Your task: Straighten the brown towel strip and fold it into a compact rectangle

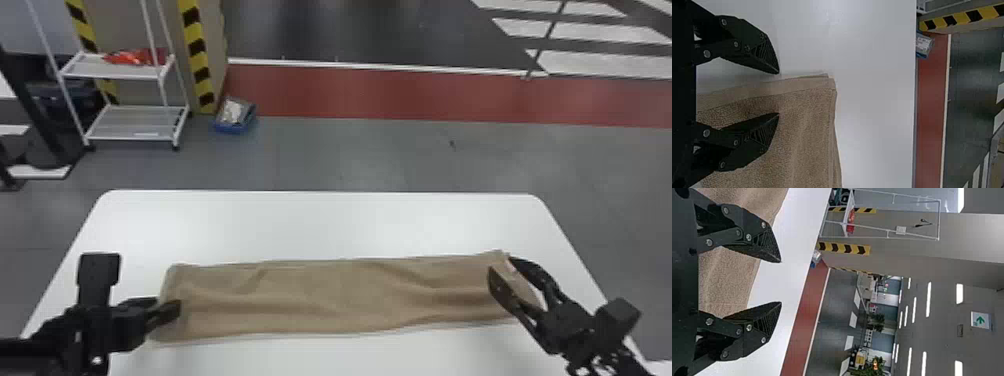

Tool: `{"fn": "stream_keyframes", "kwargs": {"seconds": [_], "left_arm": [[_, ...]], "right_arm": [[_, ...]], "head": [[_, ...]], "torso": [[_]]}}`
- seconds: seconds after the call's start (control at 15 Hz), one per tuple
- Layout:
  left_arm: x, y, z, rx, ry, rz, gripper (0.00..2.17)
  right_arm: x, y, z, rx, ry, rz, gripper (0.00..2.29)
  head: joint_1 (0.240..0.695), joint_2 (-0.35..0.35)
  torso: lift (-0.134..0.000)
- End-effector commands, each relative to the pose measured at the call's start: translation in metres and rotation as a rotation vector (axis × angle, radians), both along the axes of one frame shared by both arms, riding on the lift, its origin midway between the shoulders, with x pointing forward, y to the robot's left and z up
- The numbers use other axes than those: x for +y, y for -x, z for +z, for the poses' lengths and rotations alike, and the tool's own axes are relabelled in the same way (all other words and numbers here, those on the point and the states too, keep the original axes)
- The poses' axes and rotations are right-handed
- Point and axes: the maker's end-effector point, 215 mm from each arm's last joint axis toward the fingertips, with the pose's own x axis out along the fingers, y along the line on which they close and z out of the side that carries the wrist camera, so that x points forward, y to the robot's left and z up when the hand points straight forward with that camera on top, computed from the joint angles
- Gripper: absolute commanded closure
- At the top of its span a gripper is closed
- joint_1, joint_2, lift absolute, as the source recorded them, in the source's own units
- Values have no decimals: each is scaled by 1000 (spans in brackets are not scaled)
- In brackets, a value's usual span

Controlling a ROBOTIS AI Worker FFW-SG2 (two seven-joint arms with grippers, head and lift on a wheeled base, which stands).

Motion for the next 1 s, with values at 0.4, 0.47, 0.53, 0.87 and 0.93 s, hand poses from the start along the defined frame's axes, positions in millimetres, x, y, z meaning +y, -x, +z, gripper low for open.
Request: {"fn": "stream_keyframes", "kwargs": {"seconds": [0.4, 0.47, 0.53, 0.87, 0.93], "left_arm": [[-2, -3, 13, -11, 46, 4, 1372], [-2, -3, 19, -18, 80, 10, 1372], [-5, -1, 25, -9, 133, 13, 1372], [-29, 18, 64, 89, 346, 5, 1376], [-38, 17, 75, 94, 382, -6, 1376]], "right_arm": [[-2, 5, -2, -1, 3, -6, 599], [-2, 5, -1, -6, 5, -5, 599], [3, 4, -2, -8, 12, 1, 599], [69, -30, -6, -15, 44, 70, 599], [85, -37, -7, -17, 51, 86, 599]], "head": [[695, -102], [695, -104], [695, -105], [695, -80], [695, -72]], "torso": [[0], [0], [0], [0], [0]]}}
